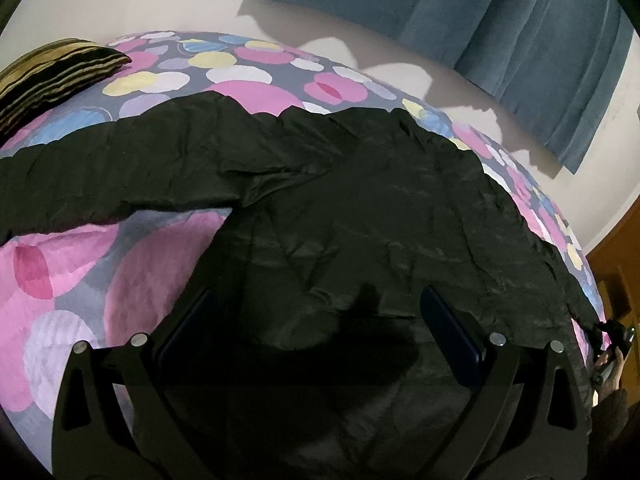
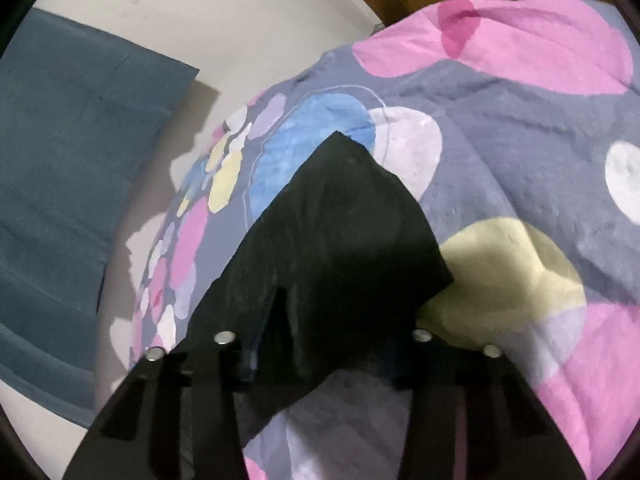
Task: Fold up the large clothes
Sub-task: 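Grasp the black jacket's sleeve with the right gripper and lift it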
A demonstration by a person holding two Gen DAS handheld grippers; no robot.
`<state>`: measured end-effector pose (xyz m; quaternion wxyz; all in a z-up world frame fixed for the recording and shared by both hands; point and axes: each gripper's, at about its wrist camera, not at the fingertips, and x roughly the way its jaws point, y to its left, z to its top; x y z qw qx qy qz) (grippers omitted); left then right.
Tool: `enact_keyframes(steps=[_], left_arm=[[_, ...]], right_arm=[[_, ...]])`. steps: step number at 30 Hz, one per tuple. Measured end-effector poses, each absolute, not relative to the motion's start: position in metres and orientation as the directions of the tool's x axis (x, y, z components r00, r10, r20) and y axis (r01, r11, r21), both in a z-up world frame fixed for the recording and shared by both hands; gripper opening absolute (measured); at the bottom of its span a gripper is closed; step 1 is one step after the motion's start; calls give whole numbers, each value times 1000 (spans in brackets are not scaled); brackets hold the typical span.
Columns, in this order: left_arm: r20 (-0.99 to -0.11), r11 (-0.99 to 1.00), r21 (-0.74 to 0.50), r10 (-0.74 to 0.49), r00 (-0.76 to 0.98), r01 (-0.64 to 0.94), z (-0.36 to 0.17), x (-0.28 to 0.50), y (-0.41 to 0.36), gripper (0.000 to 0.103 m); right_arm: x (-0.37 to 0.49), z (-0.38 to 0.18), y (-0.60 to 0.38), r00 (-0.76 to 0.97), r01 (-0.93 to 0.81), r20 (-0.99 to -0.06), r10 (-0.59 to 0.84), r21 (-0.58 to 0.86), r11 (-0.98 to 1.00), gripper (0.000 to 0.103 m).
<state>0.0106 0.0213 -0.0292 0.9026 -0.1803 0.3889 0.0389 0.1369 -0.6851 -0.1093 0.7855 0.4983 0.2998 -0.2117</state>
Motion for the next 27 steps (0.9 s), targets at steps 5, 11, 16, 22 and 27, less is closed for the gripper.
enact_keyframes(steps=[5,11,16,22,27], left_arm=[[-720,933,-293,-71,690,-210,-30,13,26,101],[-717,936,-292,-80,692,-194,-31,14,29,101],[-713,931,-315,-102,694,-186,-33,13,31,101],[-708,929,-325,-116,697,-176,-33,11,31,101],[-708,921,-345,-129,694,-181,-34,10,33,101]], right_arm=[[152,-81,-675,751,585,-659,-48,630,510,9],[182,8,-594,831,380,-556,-22,538,752,8],[220,57,-492,860,153,-493,132,496,855,7],[252,71,-362,825,-72,-488,285,409,910,7],[260,55,-280,745,-236,-516,422,388,891,7]])
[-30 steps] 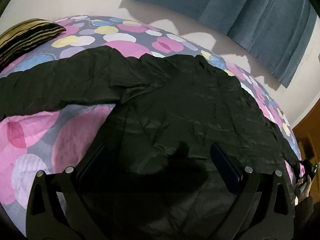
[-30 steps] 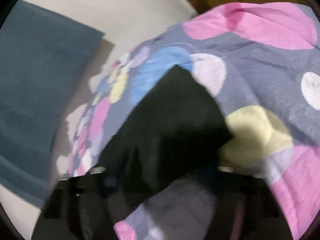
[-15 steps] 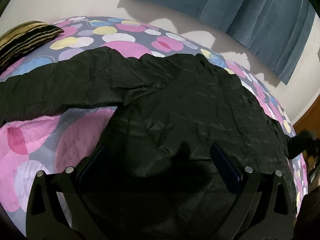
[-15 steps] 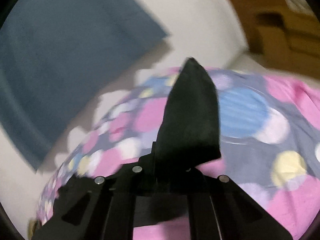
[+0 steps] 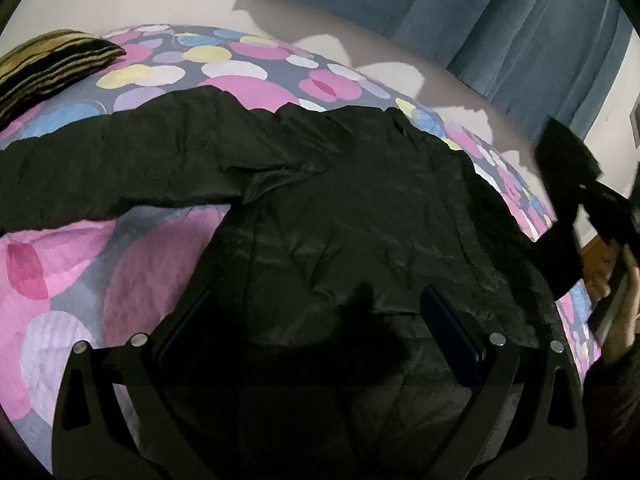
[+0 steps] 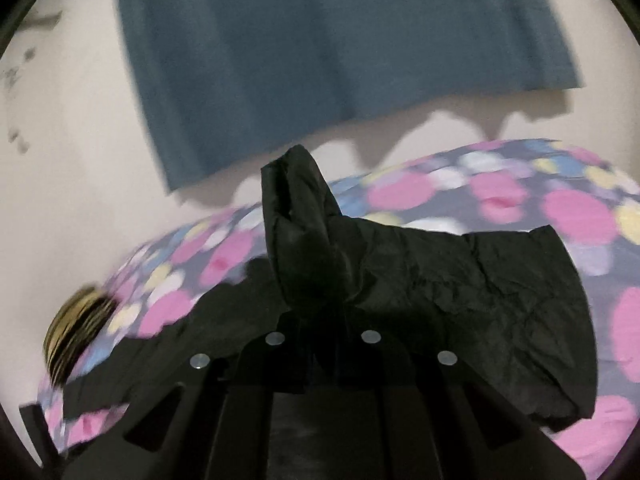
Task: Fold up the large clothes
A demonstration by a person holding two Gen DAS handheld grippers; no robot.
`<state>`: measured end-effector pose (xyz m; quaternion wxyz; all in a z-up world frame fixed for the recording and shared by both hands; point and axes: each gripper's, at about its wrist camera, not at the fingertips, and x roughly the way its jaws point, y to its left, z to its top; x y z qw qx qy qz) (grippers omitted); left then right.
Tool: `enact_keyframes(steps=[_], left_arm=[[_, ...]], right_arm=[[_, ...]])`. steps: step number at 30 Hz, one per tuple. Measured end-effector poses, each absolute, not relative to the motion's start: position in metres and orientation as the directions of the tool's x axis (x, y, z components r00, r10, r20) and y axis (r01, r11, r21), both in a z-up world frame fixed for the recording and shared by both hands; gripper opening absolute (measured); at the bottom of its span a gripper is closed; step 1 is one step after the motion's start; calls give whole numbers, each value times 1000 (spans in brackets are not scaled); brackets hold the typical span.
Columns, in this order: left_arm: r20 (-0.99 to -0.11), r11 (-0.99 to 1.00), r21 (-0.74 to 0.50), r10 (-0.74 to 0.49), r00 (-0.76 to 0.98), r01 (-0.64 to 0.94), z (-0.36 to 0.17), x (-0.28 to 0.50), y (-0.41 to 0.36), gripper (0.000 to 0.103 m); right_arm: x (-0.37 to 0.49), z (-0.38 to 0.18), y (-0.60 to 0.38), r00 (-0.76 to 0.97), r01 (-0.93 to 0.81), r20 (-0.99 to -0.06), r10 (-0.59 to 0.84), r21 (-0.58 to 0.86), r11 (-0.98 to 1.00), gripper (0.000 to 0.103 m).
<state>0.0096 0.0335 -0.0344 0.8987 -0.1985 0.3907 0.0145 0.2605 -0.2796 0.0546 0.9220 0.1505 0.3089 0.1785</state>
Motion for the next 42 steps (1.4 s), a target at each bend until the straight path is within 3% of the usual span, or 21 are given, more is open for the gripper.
enact_keyframes(steps=[7,14,17,19,21,26,33,37,40,42], left_arm=[[-709,916,-356,-136,692,-185,-36,10,34,101],[-711,913,-364,-146,688,-184,-37,12,36,101],[-712,911,-368,-149,687,-184,-38,13,36,101],[-713,913,-366,-150,685,-182,-38,13,35,101],[-713,914,-364,-151,684,-179,-39,14,35,101],[-717,916,-361,-153,680,-175,-40,14,33,101],[-711,914,-372,-166,684,-164,-39,12,33,101],[-710,911,-378,-171,683,-165,-40,12,34,101],[-711,912,-376,-170,682,-164,-39,14,34,101],[-711,913,-374,-168,683,-165,-39,15,34,101]], right_arm=[[262,5,-182,565,-394,-641,519,343,853,7],[268,-53,-141,358,-421,-795,490,330,845,14],[266,-58,-142,321,-425,-785,529,379,822,36],[265,-58,-140,272,-443,-757,594,450,776,70],[259,-56,-129,243,-480,-763,599,442,758,75],[247,-46,-123,236,-546,-773,588,395,739,75],[242,12,-226,369,-491,-641,673,480,727,75],[277,6,-344,516,-258,-637,573,523,813,74],[307,-32,-425,568,19,-717,404,502,865,72],[318,-55,-446,546,93,-751,372,495,864,63]])
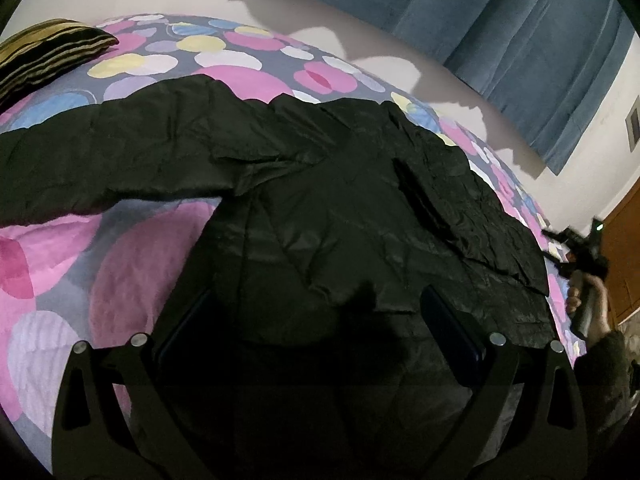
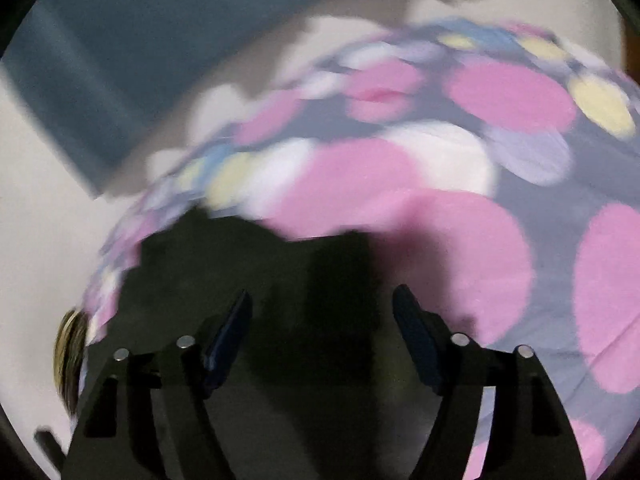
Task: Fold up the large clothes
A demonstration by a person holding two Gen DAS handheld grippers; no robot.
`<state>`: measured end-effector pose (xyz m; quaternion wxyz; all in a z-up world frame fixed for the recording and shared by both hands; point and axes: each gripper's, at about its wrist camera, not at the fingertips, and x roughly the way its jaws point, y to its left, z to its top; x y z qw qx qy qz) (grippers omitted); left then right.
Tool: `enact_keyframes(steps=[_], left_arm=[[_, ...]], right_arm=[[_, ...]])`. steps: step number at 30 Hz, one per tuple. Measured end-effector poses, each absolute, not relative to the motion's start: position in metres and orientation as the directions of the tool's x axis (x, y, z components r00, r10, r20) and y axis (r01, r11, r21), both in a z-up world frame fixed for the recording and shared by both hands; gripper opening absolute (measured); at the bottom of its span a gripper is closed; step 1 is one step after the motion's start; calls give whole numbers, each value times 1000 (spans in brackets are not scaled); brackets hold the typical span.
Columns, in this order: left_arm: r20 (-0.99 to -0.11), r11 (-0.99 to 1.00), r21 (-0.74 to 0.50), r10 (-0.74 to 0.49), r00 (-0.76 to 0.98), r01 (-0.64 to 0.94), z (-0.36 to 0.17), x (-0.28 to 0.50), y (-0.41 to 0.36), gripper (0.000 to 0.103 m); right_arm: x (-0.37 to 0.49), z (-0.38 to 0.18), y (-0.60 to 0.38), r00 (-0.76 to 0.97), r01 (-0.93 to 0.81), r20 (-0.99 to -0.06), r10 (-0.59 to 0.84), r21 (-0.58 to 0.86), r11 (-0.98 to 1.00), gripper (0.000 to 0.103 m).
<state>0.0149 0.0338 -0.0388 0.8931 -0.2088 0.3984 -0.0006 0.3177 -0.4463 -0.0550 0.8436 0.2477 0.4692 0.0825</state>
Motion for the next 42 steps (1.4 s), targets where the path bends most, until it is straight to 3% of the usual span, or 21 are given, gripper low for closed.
enact_keyframes(steps=[2,3,8,12,17,23,28,29,31,35,42], left_arm=[[-711,911,-375,-166,683,-169,-39,15,34,101],[-712,911,-375,-165,682,-171,-40,15,34,101],[-725,919,-355,-155,671,-171,-42,19,32,101],[-723,917,-359,-156,673,-173,-40,18,33,101],[-721,916,-362,-155,675,-176,-41,16,36,101],[-730,923,-341,-143,668,-175,-43,17,33,101],[-721,922,-352,-157,675,-161,-37,9,35,101],[-718,920,-356,-159,677,-162,-36,7,38,101],[-716,915,-367,-163,678,-168,-34,1,45,101],[-713,903,-385,-161,682,-190,-34,-13,61,101],[-724,887,-373,-96,683,-270,-35,-37,98,101]], right_arm=[[328,-80,-453,496,109,-762,416,530,841,40],[332,-89,-451,469,94,-757,454,554,827,23],[343,-99,-442,445,69,-769,460,541,838,23],[335,-87,-451,456,68,-773,441,524,849,32],[299,-71,-451,468,41,-769,435,511,858,32],[291,-98,-437,435,54,-809,395,461,886,31],[270,-61,-431,479,47,-817,319,388,921,34],[262,-54,-428,492,38,-811,315,382,923,38],[236,-39,-420,519,9,-780,350,414,910,72],[186,-29,-396,506,-96,-731,458,480,872,74],[148,-72,-375,422,-118,-776,469,466,877,78]])
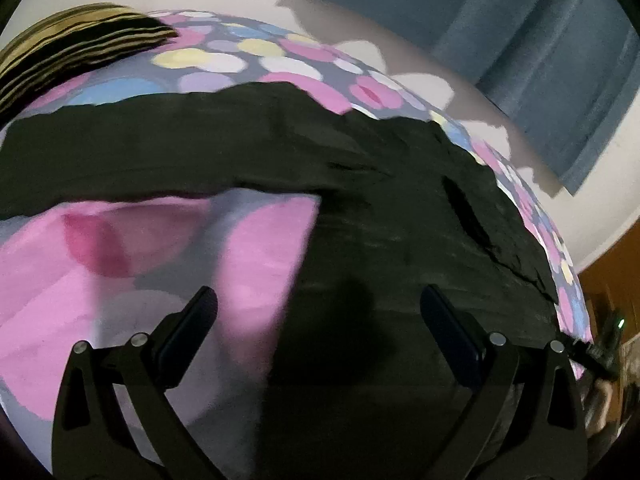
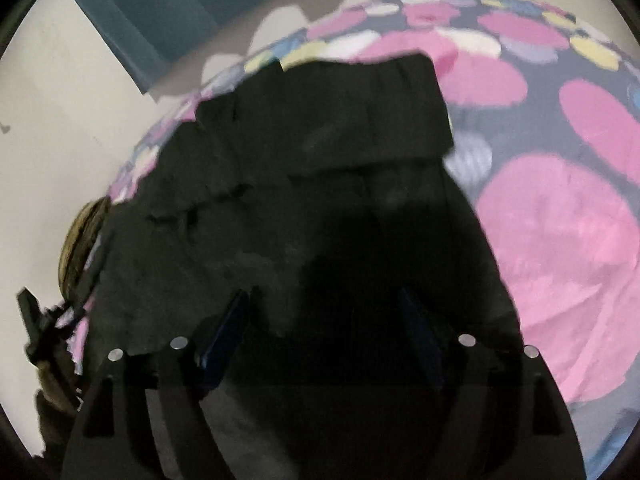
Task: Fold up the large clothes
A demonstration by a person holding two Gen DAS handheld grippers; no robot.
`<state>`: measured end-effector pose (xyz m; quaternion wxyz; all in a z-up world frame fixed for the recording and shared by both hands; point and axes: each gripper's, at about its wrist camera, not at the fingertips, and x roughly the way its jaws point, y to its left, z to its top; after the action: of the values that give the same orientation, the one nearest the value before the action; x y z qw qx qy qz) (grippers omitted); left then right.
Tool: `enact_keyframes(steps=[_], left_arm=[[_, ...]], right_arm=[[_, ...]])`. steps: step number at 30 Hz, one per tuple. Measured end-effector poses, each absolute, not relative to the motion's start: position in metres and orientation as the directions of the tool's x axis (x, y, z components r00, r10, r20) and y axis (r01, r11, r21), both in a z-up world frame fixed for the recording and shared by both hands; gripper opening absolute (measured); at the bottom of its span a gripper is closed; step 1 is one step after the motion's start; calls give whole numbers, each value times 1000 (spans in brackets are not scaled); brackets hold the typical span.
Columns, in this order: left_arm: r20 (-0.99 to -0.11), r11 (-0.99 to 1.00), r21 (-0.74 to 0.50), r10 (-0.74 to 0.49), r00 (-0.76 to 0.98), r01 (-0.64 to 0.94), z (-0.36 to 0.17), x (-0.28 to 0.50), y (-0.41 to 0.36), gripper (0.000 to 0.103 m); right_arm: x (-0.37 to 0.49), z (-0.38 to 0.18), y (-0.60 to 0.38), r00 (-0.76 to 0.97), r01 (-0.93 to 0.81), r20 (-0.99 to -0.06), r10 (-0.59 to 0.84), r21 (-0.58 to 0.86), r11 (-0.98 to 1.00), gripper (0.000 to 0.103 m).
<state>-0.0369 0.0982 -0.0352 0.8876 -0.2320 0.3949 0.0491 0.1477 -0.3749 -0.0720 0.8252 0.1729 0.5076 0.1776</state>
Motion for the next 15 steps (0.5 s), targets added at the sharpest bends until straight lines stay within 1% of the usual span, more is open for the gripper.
enact_keyframes(steps=[1,2,5,9,11,13,15], left_arm=[[-727,883,-370,-81,682,-290,-35,-42,107,101],[-728,880,-366,-67,682,-303,-35,-46,113,101],[-732,863,-360,-26,680,-355,-36,-60,139,101],[-734,786,-421,-2,679,-453,-44,-83,188,101],[-724,738,-446,35,689,-506,-46,-99,219,101],[-720,698,-445,93,688,-560,-47,-114,249,101],[-707,648,-477,118,697,-593,-51,-127,277,101]], right_arm=[[143,-78,-374,451,-126,-755,477,475,871,80],[142,-79,-373,465,-132,-746,476,473,871,81],[141,-77,-370,469,-151,-750,466,452,879,84],[137,-78,-370,480,-155,-736,477,464,872,86],[138,-78,-370,482,-156,-734,479,467,871,87],[136,-78,-370,485,-154,-729,484,473,867,87],[137,-79,-371,486,-153,-722,492,484,862,87]])
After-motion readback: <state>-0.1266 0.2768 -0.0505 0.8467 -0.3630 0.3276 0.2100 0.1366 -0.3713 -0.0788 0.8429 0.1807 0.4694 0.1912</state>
